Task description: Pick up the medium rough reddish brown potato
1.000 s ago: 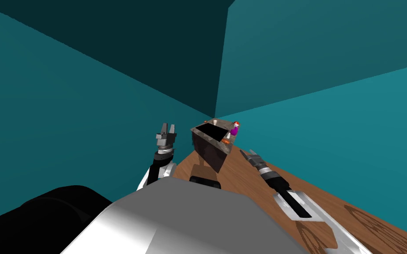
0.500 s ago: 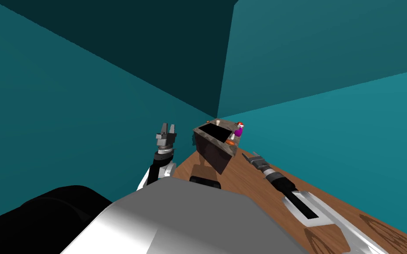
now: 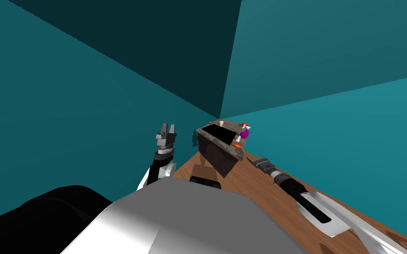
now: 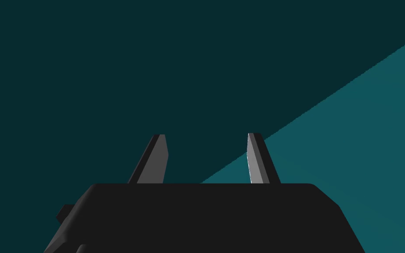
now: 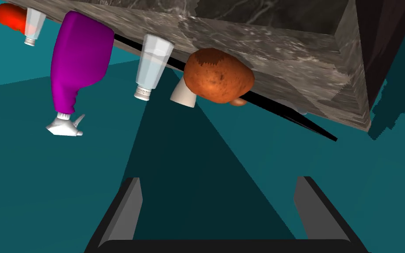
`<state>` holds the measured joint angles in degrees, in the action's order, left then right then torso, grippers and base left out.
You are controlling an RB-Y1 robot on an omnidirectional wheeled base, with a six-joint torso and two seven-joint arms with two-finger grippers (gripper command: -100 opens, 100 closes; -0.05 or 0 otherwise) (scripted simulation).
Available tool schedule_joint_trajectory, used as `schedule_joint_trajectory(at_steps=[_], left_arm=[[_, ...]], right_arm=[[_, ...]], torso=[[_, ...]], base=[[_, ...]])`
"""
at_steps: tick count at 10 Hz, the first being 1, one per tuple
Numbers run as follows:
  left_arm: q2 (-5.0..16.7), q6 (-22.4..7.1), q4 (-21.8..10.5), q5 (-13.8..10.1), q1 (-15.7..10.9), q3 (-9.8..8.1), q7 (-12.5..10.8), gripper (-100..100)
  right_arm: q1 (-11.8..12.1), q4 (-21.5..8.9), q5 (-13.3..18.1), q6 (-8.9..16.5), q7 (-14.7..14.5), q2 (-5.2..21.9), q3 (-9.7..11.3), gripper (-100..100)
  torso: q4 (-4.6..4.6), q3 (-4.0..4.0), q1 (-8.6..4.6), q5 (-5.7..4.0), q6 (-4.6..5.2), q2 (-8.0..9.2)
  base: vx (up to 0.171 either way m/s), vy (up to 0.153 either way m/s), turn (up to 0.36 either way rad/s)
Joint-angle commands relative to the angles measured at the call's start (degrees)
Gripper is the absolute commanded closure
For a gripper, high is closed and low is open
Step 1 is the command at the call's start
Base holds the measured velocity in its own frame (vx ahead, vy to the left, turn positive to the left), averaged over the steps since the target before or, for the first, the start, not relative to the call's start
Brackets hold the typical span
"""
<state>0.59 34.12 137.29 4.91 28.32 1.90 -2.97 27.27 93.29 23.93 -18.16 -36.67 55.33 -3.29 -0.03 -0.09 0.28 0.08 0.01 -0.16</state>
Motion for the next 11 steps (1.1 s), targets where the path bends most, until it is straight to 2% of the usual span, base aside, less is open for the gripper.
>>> schedule_joint_trajectory(at_steps=[1,3,4,7,8,11], left_arm=[[0.00,0.00,0.00,0.00,0.00,0.00,0.00,0],[0.00,0.00,0.00,0.00,0.00,0.00,0.00,0],[-0.01,0.00,0.00,0.00,0.00,0.01,0.00,0],[0.00,0.00,0.00,0.00,0.00,0.00,0.00,0],[-0.01,0.00,0.00,0.00,0.01,0.01,0.00,0],[0.00,0.00,0.00,0.00,0.01,0.00,0.00,0]], right_arm=[[-0.59,-2.86,1.63,-0.05,-0.79,2.80,0.82,-100],[-1.01,-6.47,4.23,0.03,-1.68,6.76,2.16,-100],[-1.01,-7.13,4.23,0.03,-1.68,7.22,2.16,-100],[-1.62,-12.93,7.67,-0.21,-2.22,12.66,4.51,-100],[-1.62,-12.93,7.67,-0.21,-2.22,13.14,4.51,-100],[-2.11,-17.98,10.51,-0.77,-2.01,17.96,7.13,-100]], torso=[[0.00,0.00,0.00,0.00,0.00,0.00],[-0.03,-0.08,0.18,0.03,-0.02,-0.15],[-0.05,-0.12,0.36,0.07,-0.01,-0.20],[-0.03,-0.08,0.15,0.03,-0.01,-0.15],[-0.06,-0.16,0.32,0.06,-0.02,-0.27],[-0.06,-0.14,0.09,0.02,0.00,-0.24]], base=[[0.054,0.098,0.067],[0.103,0.165,0.100],[0.069,0.134,0.010],[0.101,0.136,0.082],[0.119,0.128,0.006],[0.117,0.103,0.060]])
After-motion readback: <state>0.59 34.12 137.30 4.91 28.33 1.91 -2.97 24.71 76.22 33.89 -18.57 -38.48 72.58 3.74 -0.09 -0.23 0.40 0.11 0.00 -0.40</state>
